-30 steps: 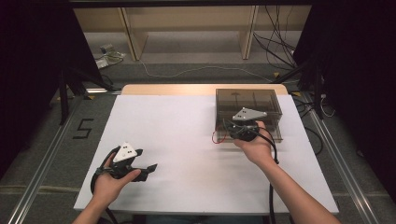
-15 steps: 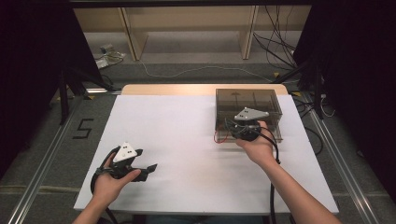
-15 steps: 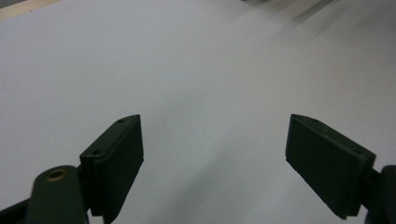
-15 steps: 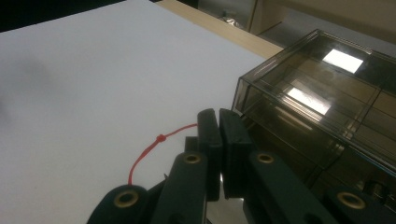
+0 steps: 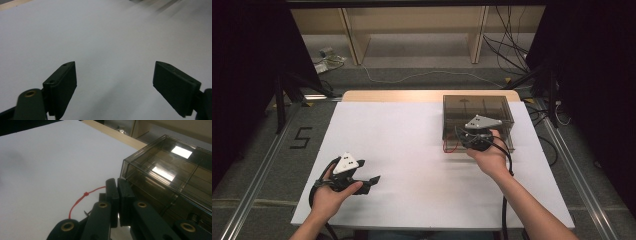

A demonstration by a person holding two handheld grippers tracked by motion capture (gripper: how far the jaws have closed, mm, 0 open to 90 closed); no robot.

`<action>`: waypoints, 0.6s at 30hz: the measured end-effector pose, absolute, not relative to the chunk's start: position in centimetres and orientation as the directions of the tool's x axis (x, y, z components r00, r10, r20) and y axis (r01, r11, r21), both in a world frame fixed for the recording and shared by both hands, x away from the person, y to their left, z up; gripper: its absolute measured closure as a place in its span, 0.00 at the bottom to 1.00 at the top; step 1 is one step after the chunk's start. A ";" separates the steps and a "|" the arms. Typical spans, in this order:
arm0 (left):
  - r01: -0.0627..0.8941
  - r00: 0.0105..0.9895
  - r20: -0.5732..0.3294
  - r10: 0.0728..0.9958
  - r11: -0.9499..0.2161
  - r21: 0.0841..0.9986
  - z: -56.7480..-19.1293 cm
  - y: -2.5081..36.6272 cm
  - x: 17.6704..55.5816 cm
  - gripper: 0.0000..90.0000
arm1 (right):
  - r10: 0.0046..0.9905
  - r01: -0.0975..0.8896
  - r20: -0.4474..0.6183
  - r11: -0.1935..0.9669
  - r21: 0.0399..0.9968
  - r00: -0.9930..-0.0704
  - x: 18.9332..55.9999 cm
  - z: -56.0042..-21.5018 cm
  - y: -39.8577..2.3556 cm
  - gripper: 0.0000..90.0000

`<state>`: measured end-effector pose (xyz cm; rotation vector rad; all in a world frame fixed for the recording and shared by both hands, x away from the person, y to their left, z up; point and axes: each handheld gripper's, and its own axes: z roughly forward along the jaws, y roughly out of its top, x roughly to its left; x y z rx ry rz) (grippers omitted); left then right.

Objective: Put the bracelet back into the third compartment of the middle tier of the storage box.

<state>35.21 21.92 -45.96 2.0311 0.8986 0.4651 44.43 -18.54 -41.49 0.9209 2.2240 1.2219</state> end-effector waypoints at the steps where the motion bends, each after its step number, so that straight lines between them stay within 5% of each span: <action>1: 0.426 0.673 -0.002 0.740 -0.385 0.819 -46.0 21.9 35.2 0.21 | 0.728 0.341 -0.060 0.390 0.856 -0.683 44.4 -41.5 -18.6 0.99; 18: 0.426 0.673 -0.003 0.740 -0.384 0.819 -46.0 22.0 35.2 0.21 | 0.742 0.347 -0.060 0.382 0.857 -0.668 44.5 -41.4 -19.4 0.99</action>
